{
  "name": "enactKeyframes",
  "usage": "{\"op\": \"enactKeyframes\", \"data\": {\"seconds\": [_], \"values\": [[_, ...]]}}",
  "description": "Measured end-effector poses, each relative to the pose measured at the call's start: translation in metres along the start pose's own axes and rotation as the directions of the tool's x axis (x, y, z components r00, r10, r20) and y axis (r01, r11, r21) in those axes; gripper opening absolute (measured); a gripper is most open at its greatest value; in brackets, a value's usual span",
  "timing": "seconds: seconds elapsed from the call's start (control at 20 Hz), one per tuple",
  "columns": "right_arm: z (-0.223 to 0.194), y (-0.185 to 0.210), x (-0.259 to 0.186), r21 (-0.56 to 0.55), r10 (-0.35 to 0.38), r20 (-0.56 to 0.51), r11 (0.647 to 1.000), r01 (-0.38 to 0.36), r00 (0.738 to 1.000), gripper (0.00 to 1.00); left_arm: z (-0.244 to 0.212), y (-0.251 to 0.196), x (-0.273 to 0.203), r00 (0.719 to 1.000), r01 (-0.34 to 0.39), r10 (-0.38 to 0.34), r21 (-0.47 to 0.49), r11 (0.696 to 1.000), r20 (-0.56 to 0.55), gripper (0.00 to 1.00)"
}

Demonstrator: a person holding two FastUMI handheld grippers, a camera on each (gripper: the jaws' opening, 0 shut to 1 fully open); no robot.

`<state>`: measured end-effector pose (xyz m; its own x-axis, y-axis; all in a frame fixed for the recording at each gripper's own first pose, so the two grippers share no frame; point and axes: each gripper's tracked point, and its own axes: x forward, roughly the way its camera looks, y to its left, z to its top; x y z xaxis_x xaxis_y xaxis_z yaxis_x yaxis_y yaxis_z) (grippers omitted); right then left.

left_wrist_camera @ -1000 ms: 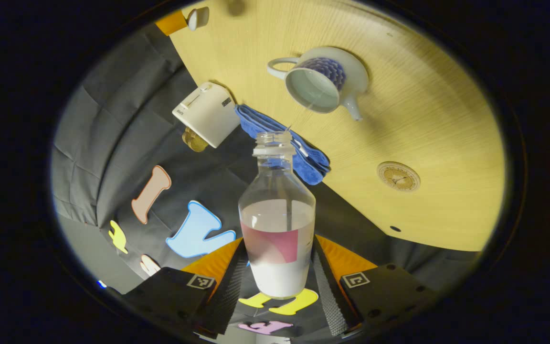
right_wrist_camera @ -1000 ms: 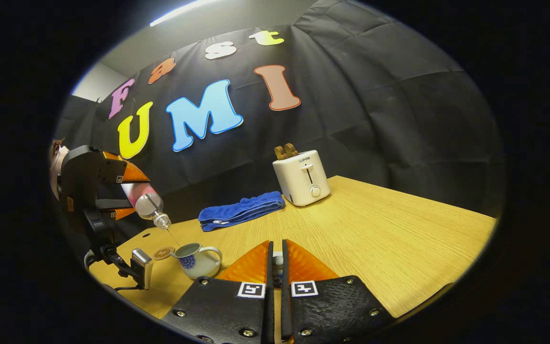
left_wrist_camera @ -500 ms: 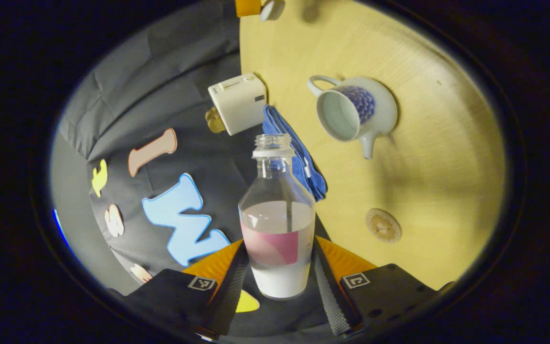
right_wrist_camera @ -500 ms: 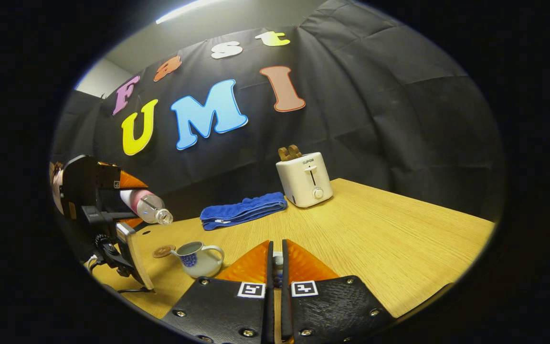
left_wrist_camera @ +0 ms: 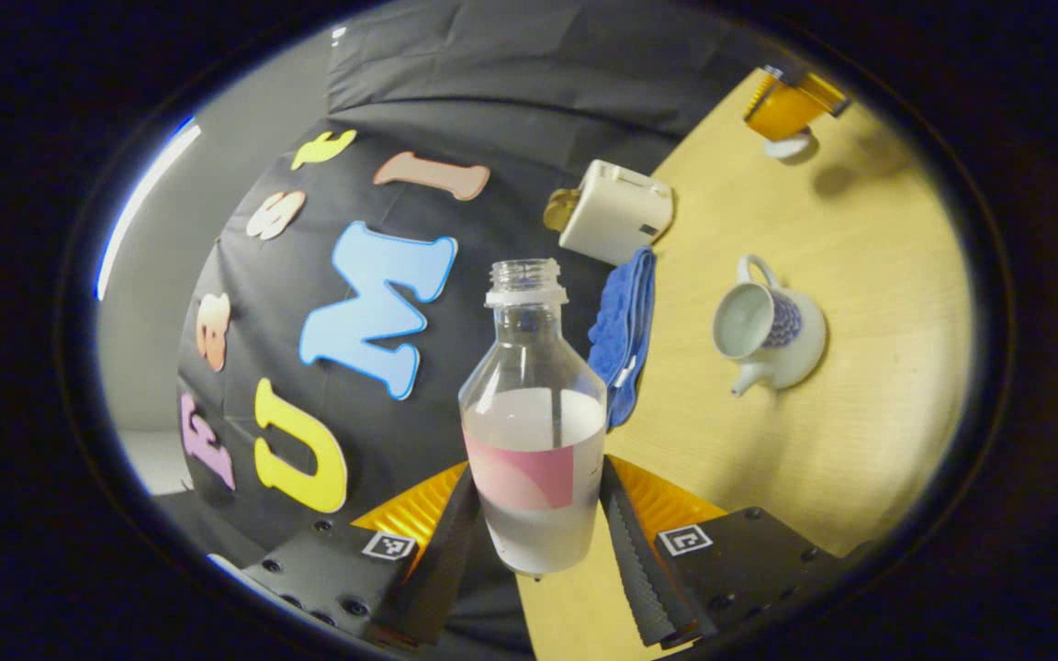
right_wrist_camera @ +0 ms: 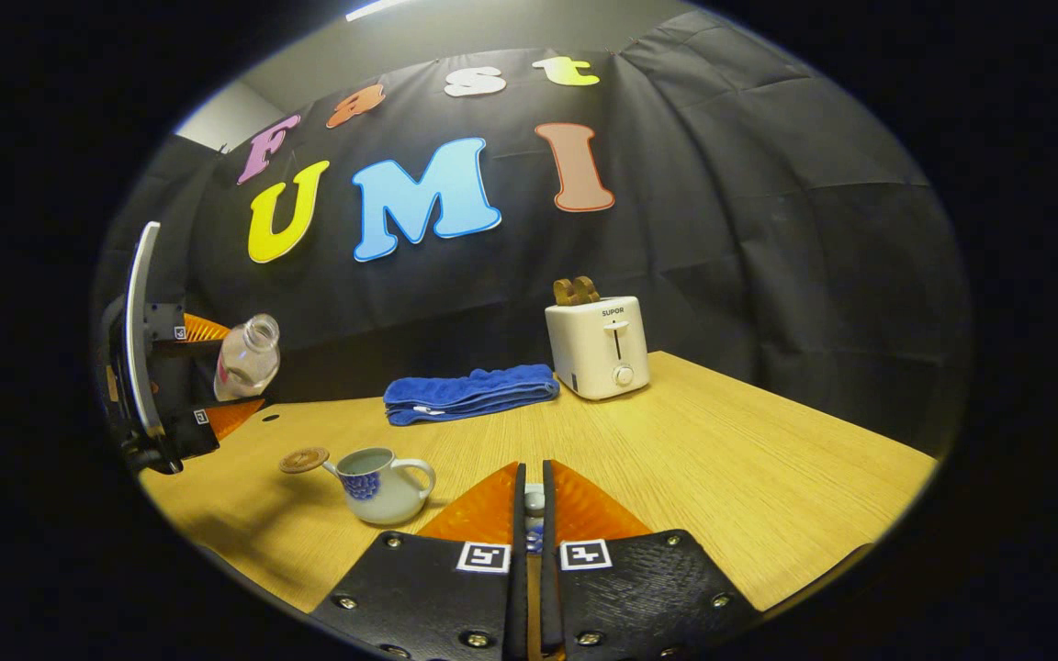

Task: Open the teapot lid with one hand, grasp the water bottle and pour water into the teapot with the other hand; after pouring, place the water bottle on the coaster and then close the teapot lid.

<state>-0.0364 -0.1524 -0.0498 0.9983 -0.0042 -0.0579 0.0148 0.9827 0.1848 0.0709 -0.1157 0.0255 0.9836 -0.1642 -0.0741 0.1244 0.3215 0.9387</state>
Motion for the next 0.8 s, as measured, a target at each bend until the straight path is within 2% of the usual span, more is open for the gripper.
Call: {"op": "enactKeyframes", "data": {"seconds": [0.15, 0.25, 0.35, 0.45, 0.7, 0.8], "values": [[0.003, 0.014, 0.000, -0.026, 0.011, -0.002, 1.000, -0.011, 1.000, 0.05, -0.023, 0.013, 0.004, 0.999, -0.038, 0.036, -0.219, 0.975, -0.012, 0.87], [0.009, 0.021, 0.000, -0.043, 0.014, 0.006, 0.999, -0.014, 1.000, 0.06, -0.043, 0.016, 0.017, 0.999, -0.044, 0.034, -0.369, 0.928, -0.034, 0.87], [0.013, 0.029, 0.002, -0.057, 0.018, 0.008, 0.998, -0.017, 1.000, 0.06, -0.062, 0.017, 0.030, 0.999, -0.037, 0.025, -0.534, 0.845, -0.031, 0.88], [0.016, 0.033, 0.004, -0.074, 0.014, 0.007, 0.997, -0.014, 1.000, 0.05, -0.078, 0.015, 0.042, 1.000, -0.025, 0.014, -0.645, 0.764, -0.022, 0.87], [0.015, 0.042, 0.010, -0.086, 0.004, -0.002, 0.996, -0.004, 1.000, 0.06, -0.092, -0.009, 0.067, 0.999, 0.047, -0.047, -0.789, 0.612, 0.023, 0.87], [0.012, 0.045, 0.012, -0.089, 0.004, -0.008, 0.996, -0.005, 1.000, 0.06, -0.097, -0.019, 0.075, 0.997, 0.068, -0.073, -0.841, 0.536, 0.034, 0.87]]}}
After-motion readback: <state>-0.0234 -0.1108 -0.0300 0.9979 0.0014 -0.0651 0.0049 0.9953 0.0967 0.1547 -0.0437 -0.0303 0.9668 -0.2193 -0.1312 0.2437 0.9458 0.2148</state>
